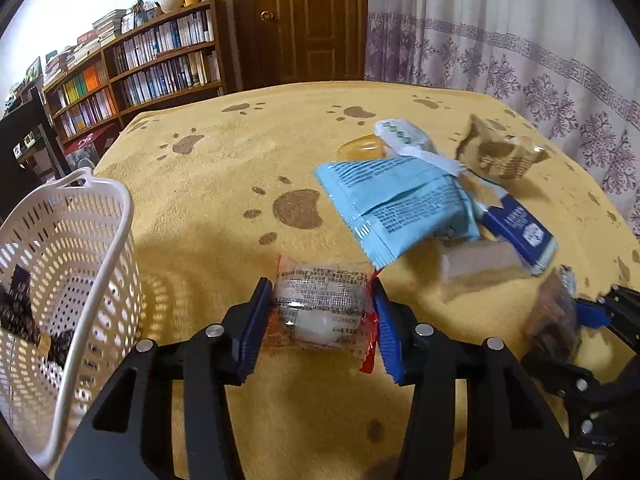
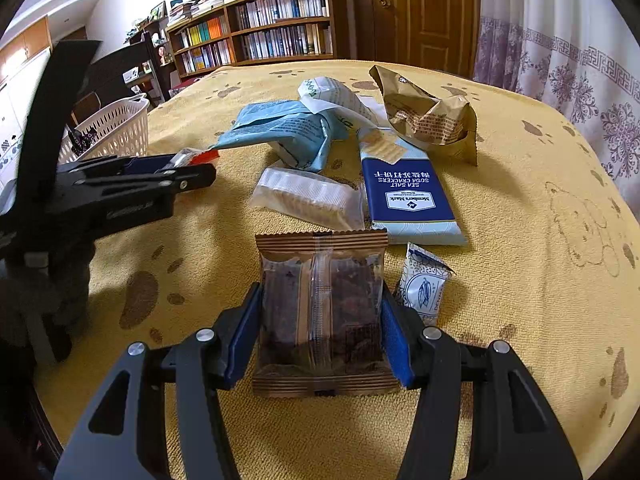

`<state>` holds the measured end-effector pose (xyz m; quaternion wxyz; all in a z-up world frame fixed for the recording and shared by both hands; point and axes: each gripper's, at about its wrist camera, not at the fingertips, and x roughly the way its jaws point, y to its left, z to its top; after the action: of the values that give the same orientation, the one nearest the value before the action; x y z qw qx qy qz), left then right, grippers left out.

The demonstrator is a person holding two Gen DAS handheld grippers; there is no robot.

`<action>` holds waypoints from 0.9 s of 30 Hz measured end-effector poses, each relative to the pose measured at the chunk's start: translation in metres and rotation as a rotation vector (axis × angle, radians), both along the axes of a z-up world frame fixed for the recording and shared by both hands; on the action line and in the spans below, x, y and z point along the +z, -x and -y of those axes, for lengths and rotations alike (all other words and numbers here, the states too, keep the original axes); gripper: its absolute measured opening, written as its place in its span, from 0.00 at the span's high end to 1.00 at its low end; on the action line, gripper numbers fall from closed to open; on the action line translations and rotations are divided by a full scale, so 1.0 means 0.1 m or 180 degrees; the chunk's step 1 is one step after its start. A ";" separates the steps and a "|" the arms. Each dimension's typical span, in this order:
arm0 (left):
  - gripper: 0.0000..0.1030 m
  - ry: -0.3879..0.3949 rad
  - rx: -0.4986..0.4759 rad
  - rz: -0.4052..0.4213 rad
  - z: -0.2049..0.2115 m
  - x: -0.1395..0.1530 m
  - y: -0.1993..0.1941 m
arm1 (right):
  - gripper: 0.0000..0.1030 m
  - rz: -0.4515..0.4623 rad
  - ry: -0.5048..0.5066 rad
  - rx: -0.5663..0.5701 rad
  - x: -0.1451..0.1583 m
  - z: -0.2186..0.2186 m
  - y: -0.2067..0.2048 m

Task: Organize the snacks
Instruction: 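Carry the clear pastry into the white basket and open the left tool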

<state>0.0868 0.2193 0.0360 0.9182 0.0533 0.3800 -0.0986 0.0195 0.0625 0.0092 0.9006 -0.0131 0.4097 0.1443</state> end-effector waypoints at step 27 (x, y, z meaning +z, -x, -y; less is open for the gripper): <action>0.52 0.0101 0.0616 0.0810 -0.79 0.93 0.59 | 0.46 0.0004 0.0006 0.0002 -0.01 0.00 0.00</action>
<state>0.0273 0.2983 0.1293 0.9648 0.0140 0.2624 -0.0081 0.0191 0.0629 0.0086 0.9009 -0.0143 0.4092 0.1442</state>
